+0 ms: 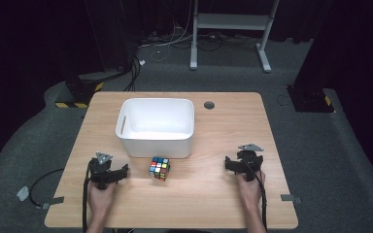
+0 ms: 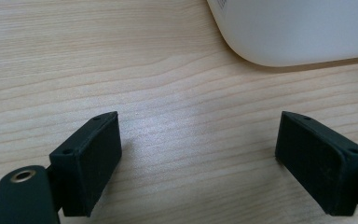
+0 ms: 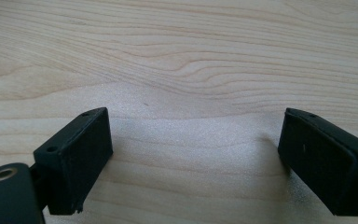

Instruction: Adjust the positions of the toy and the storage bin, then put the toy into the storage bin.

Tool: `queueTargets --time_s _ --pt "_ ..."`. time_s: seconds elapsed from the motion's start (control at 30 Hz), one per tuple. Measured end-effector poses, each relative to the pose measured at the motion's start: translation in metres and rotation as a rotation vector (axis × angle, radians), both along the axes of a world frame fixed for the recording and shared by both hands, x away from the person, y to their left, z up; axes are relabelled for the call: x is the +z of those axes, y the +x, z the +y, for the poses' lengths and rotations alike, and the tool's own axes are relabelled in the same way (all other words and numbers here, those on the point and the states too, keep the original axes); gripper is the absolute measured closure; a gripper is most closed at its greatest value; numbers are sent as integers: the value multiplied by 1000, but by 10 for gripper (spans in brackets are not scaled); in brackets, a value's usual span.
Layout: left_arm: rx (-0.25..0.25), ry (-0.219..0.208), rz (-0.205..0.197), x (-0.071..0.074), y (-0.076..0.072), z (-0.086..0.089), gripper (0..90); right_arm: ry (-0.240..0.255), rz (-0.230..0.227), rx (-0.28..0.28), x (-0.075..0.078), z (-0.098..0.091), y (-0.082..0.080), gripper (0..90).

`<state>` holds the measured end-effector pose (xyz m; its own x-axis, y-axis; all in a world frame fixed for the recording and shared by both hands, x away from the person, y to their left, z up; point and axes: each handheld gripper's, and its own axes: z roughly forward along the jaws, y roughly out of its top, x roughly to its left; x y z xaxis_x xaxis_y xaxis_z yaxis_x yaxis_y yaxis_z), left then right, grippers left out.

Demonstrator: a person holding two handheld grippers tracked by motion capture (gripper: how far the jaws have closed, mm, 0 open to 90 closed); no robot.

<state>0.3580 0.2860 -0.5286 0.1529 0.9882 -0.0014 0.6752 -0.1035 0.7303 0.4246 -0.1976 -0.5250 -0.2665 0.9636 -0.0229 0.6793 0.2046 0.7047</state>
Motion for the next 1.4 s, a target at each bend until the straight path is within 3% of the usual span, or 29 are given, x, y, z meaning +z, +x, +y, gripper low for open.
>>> queueTargets --time_s 1.23,1.37,1.4 --pt "8 -3 3 0 1 0 147 3 -4 1 0 1 -2 123" --pt "9 -22 4 1 -1 1 162 5 -3 0 0 1 -2 125" --pt "13 -43 3 2 -2 3 165 4 -4 3 0 1 -2 128"
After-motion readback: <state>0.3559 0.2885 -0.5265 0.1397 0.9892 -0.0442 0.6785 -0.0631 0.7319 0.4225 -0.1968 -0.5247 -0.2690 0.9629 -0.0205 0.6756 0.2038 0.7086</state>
